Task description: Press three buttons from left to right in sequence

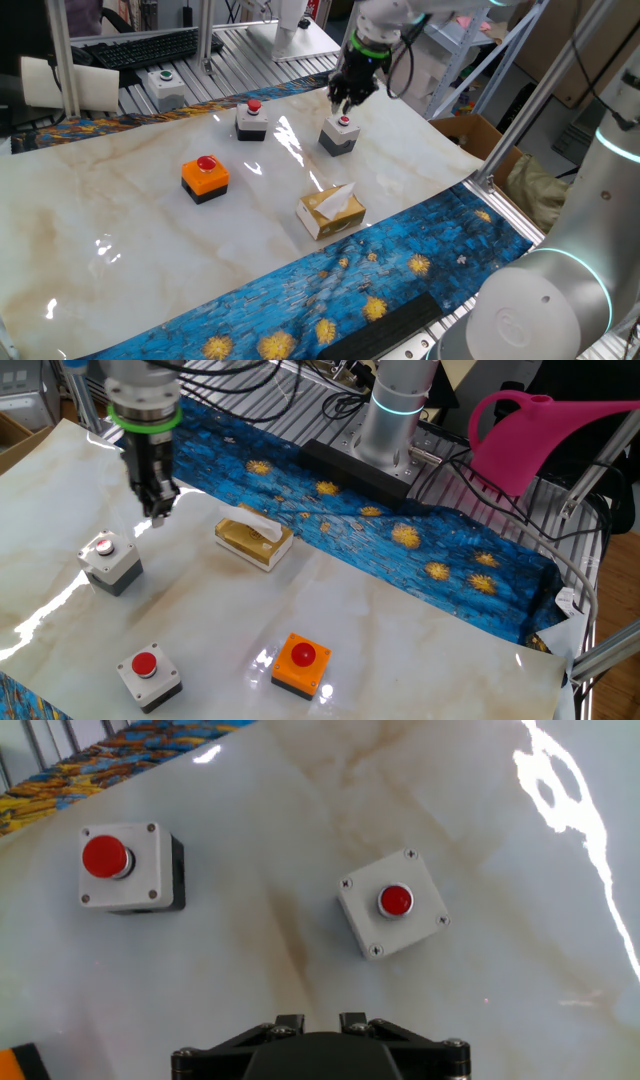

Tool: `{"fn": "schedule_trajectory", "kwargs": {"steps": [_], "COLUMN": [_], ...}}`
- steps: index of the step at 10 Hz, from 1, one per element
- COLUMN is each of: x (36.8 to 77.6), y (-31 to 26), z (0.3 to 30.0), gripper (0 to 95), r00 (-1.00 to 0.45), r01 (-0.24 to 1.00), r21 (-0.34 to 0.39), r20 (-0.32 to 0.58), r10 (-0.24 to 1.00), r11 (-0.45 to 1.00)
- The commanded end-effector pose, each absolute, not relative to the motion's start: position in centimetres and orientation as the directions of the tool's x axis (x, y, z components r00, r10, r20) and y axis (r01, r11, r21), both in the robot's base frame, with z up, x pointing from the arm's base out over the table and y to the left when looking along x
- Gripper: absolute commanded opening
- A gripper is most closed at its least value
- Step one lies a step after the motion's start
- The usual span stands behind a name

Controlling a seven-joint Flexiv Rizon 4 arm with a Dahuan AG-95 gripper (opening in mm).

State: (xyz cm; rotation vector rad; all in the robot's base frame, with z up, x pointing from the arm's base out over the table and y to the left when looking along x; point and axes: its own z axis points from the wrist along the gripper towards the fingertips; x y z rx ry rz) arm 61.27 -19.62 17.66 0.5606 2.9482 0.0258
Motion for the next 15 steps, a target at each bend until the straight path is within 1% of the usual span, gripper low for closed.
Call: {"fn": "schedule_trajectory", "kwargs": {"steps": [1, 2, 6, 12, 13, 14, 15], "x": [62.1, 63.4, 65.2, 66.6, 66.8, 66.8, 66.8], "y": [-20.1, -21.1, -22.9, -24.6, -24.8, -24.9, -24.9], "z": [17.7, 17.8, 17.8, 17.4, 17.3, 17.3, 17.3], "gripper": [19.0, 19.0, 19.0, 19.0, 38.0, 38.0, 57.0], "r00": [-0.927, -0.933, -0.945, -0.962, -0.961, -0.957, -0.947], "r01": [0.347, 0.333, 0.297, 0.24, 0.242, 0.261, 0.295], "r21": [0.043, 0.05, 0.059, 0.057, 0.062, 0.07, 0.089], "r20": [-0.133, -0.13, -0.124, -0.121, -0.119, -0.115, -0.108], "r10": [0.35, 0.336, 0.302, 0.245, 0.248, 0.268, 0.303], "r11": [0.937, 0.942, 0.953, 0.969, 0.968, 0.963, 0.951]}}
